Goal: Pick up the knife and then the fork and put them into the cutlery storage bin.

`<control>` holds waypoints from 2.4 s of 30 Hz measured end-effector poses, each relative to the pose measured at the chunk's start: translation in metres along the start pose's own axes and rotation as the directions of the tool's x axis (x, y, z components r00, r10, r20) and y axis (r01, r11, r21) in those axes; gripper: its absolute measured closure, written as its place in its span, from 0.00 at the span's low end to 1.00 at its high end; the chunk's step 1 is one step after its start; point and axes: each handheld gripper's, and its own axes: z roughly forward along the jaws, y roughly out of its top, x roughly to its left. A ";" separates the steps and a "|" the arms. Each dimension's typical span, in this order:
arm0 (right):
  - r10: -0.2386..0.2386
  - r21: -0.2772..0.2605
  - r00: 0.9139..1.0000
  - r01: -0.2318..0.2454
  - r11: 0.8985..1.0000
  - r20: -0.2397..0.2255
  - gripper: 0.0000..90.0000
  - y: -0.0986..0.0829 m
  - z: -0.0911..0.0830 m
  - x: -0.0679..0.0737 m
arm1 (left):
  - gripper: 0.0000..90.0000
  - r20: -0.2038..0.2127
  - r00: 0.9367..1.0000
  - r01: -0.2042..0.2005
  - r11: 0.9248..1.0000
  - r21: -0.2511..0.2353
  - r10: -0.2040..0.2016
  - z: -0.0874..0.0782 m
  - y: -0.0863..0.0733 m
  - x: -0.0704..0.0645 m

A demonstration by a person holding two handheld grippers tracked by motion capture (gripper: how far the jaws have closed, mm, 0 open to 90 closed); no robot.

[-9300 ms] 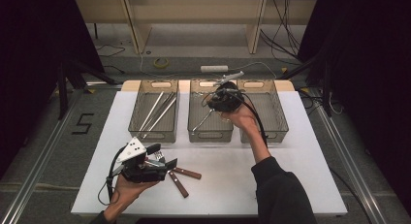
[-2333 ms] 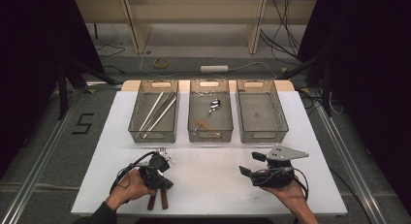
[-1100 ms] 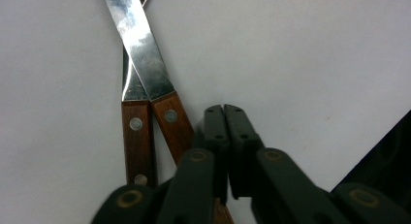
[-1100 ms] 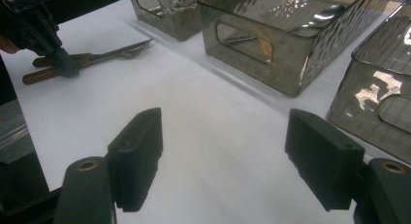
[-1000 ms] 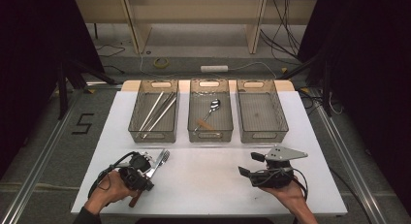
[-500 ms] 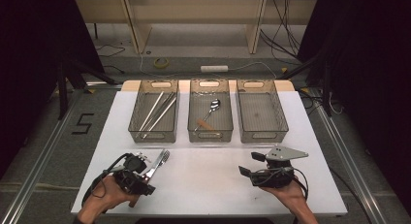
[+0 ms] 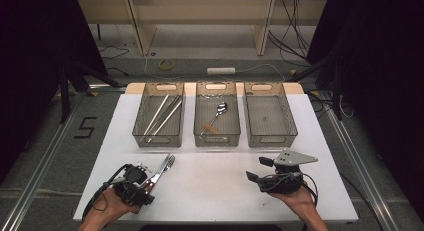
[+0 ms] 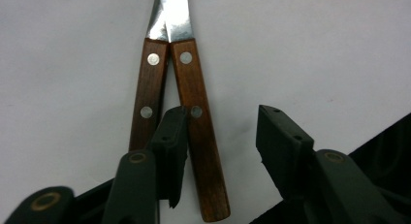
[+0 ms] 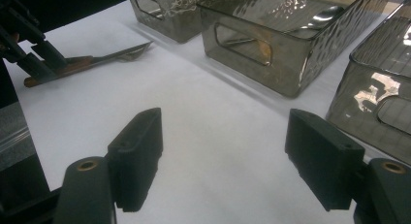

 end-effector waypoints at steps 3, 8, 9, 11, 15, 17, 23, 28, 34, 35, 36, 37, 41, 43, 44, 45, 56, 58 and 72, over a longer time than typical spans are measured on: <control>0.000 -0.003 1.000 0.000 1.000 0.000 0.34 0.000 0.000 0.000 | 0.67 -0.017 1.000 0.001 1.000 0.015 0.000 0.005 -0.001 0.001; 0.000 0.000 1.000 0.000 1.000 -0.001 0.34 0.000 0.000 0.000 | 0.74 -0.035 0.999 -0.004 1.000 0.017 0.005 0.007 -0.003 0.002; 0.000 0.000 1.000 0.000 1.000 -0.001 0.34 0.000 0.000 0.000 | 0.76 -0.040 0.999 -0.007 1.000 0.016 0.007 0.007 -0.003 0.002; -0.003 0.004 1.000 0.003 1.000 0.001 0.34 0.000 0.000 0.000 | 0.78 -0.043 0.999 -0.008 1.000 0.016 0.009 0.007 -0.003 0.002; -0.003 -0.002 1.000 0.003 1.000 0.000 0.34 0.000 0.000 0.001 | 0.78 -0.057 0.998 -0.021 1.000 0.017 0.022 0.007 -0.003 0.000; -0.007 0.004 1.000 0.007 1.000 0.000 0.34 0.000 0.000 0.001 | 0.79 -0.051 0.999 -0.011 1.000 0.011 0.012 0.007 -0.003 0.001; -0.007 0.006 1.000 0.007 1.000 -0.001 0.34 0.000 0.001 0.001 | 0.84 -0.035 0.999 -0.008 1.000 -0.003 0.008 0.006 -0.005 0.006; -0.006 0.001 1.000 0.006 1.000 -0.002 0.34 0.000 0.000 0.000 | 0.84 -0.020 1.000 -0.015 0.999 -0.040 0.014 0.000 -0.004 0.006; -0.017 -0.007 1.000 0.017 1.000 -0.011 0.34 0.002 0.000 0.002 | 0.84 0.031 0.998 -0.045 0.996 -0.081 0.048 -0.009 -0.001 0.003; -0.021 -0.007 1.000 0.020 1.000 -0.014 0.34 0.002 0.000 0.003 | 0.84 0.042 0.998 -0.053 0.995 -0.087 0.057 -0.011 0.000 0.001; -0.023 -0.010 1.000 0.023 1.000 -0.019 0.34 0.003 0.000 0.005 | 0.84 0.054 0.996 -0.065 0.994 -0.090 0.070 -0.012 0.001 -0.001; -0.031 -0.012 0.999 0.031 0.999 -0.021 0.34 0.004 0.001 0.006 | 0.84 0.067 0.995 -0.073 0.992 -0.099 0.079 -0.013 0.002 -0.004; -0.055 -0.017 0.998 0.055 0.998 -0.042 0.34 0.008 0.002 0.014 | 0.84 0.116 0.985 -0.115 0.987 -0.110 0.127 -0.014 0.012 -0.015; -0.066 -0.021 0.996 0.065 0.998 -0.058 0.34 0.010 0.003 0.019 | 0.84 0.135 0.979 -0.139 0.984 -0.109 0.153 -0.012 0.017 -0.020; -0.074 -0.024 0.995 0.073 0.997 -0.064 0.34 0.011 0.004 0.021 | 0.84 0.144 0.977 -0.144 0.984 -0.108 0.159 -0.012 0.020 -0.023; -0.084 -0.022 0.994 0.082 0.996 -0.069 0.34 0.012 0.004 0.024 | 0.84 0.153 0.973 -0.159 0.982 -0.104 0.174 -0.011 0.023 -0.026; -0.209 0.003 0.970 0.211 0.977 -0.127 0.34 0.019 0.014 0.053 | 0.84 0.206 0.932 -0.282 0.954 -0.104 0.298 -0.007 0.060 -0.060; -0.230 0.016 0.963 0.234 0.972 -0.138 0.34 0.019 0.018 0.057 | 0.84 0.218 0.922 -0.303 0.947 -0.104 0.319 -0.005 0.066 -0.066; -0.408 0.110 0.901 0.425 0.899 -0.146 0.35 0.016 0.039 0.077 | 0.84 0.238 0.882 -0.400 0.913 -0.081 0.407 0.004 0.099 -0.097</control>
